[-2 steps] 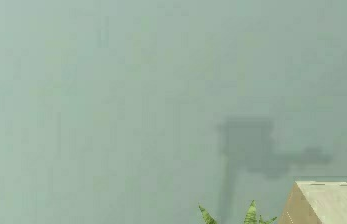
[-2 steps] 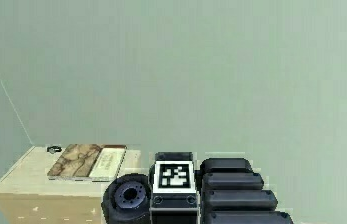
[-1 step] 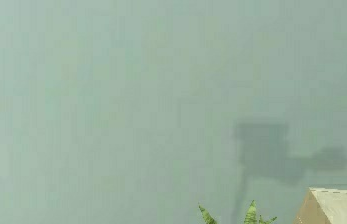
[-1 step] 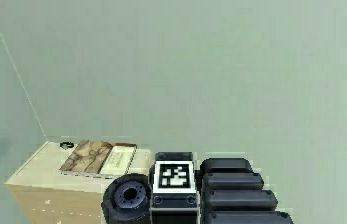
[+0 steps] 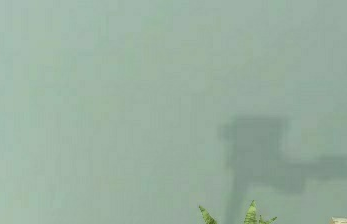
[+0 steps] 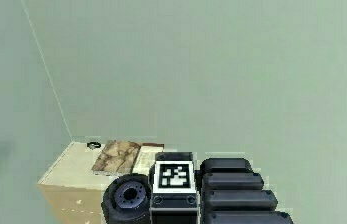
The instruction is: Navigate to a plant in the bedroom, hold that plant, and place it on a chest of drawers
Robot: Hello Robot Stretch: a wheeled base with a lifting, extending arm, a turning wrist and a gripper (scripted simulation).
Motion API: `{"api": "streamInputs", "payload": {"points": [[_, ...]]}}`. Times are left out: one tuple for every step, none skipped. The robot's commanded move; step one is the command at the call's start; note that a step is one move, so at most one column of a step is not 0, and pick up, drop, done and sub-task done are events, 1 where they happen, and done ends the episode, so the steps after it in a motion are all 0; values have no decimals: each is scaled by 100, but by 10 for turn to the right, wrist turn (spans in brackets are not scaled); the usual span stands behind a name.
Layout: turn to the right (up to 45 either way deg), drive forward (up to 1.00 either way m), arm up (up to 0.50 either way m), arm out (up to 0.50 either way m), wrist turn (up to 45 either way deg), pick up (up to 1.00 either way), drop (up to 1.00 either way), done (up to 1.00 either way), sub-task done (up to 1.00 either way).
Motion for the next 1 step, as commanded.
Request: {"api": "streamInputs", "payload": {"points": [[450,0,0,0,0,0,0,0,0]]}}
